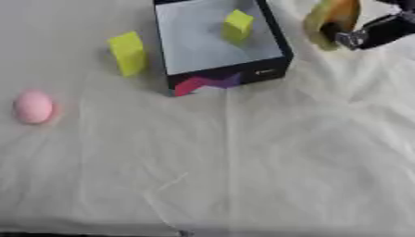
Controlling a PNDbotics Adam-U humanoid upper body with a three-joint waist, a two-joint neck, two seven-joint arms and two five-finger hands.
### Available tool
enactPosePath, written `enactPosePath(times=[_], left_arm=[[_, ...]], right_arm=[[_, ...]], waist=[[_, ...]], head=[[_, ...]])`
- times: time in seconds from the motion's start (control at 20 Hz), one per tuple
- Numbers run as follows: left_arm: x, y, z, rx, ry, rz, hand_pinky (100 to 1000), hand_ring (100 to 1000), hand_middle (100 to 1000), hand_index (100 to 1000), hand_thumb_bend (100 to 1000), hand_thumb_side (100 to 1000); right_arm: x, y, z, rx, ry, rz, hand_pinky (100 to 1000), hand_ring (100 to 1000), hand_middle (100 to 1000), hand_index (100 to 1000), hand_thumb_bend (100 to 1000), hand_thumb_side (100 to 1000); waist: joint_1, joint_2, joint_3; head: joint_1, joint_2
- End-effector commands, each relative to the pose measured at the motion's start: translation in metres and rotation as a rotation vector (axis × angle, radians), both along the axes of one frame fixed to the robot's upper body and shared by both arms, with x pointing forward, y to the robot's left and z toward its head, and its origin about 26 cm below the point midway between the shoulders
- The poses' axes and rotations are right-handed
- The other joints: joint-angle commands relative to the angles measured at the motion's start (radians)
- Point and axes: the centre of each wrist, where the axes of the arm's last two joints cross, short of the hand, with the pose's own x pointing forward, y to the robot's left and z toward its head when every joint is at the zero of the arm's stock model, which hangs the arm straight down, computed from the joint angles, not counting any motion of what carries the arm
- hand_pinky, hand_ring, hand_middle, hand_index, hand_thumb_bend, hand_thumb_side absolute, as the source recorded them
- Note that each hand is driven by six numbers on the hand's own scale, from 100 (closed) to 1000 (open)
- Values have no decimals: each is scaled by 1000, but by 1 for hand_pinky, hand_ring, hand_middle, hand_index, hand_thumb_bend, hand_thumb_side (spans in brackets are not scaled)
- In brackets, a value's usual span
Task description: Pick up objects on the table and place them in the box.
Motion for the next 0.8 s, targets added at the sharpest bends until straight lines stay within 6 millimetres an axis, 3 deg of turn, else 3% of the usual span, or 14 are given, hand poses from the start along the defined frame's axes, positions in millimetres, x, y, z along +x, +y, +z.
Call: enactPosePath(times=[0.05, 0.3, 0.8], left_arm=[[3, -2, 11, 29, -26, -41, 836, 610, 668, 724, 100, 802], [8, -7, 16, 36, -32, -82, 836, 610, 666, 722, 100, 806], [20, -24, 28, 34, -61, -187, 835, 609, 665, 720, 100, 810]], right_arm=[[4, -11, 20, 65, -63, -42, 744, 550, 413, 542, 181, 294], [20, -14, 27, 127, -108, -57, 750, 555, 419, 548, 208, 283], [47, -20, 11, 144, -142, -137, 758, 564, 429, 557, 259, 265]], waist=[[-19, 0, 19], [-44, 7, 68], [-72, 25, 193]], head=[[-40, -21], [-80, -33], [-215, -33]])
